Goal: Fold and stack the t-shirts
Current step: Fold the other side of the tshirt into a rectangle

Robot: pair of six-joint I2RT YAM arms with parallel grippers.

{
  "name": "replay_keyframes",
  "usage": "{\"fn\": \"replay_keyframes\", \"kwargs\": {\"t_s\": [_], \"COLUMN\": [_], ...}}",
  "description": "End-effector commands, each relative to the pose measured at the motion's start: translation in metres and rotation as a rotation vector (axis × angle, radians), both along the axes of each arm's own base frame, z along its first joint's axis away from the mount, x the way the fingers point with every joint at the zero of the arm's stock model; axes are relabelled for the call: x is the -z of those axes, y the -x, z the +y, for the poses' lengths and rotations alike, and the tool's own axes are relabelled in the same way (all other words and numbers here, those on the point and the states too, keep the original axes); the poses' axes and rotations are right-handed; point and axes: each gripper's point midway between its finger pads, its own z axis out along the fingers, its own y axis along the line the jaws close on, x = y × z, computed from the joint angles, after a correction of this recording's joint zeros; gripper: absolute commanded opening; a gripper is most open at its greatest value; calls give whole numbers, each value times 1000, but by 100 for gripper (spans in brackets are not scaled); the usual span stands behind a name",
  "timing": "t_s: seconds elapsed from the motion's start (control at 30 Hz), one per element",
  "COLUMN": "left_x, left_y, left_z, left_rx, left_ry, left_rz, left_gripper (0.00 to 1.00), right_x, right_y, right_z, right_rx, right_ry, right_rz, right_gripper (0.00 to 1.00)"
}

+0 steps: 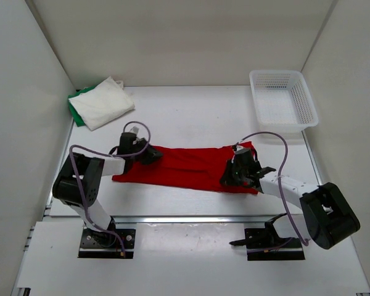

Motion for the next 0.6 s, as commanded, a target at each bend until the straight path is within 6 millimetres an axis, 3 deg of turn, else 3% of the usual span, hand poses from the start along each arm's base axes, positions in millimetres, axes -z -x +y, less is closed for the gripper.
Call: {"fn": "replay_keyframes", "kwargs": {"t_s": [0.0,0.07,0.1,0.2,0.23,0.27,0.37,0.53,0.57], "left_x": [21,24,25,5,-10,-10,-30,-19,-14], "left_y": [0,-1,2,-5,-14,-11,-27,-38,-40], "left_z": [49,68,71,63,61,57,53,73,75], "left_rx": [-166,-220,-229,-208,-197,-187,-169,-219,-218], "left_ry": [104,103,103,79,59,38,16,42,42], "left_rz": [76,85,89,26,-28,-23,-73,-31,-16], "left_gripper": [29,29,29,31,31,32,32,32,32], "right_x": [3,-3,-15,-51,-63,-74,-73,-71,-65], "right_y": [13,11,4,-37,-55,-73,-104,-137,-139], "right_z": [5,2,4,-4,-12,-22,-54,-117,-121], "right_rx": [-9,-26,-23,31,80,123,237,445,460], "right_ry": [-21,-23,-29,-48,-51,-47,37,110,122], "right_rz": [-1,-12,-40,-182,-216,-250,-278,-345,-337], "right_gripper": [0,3,8,19,21,22,26,32,34]}}
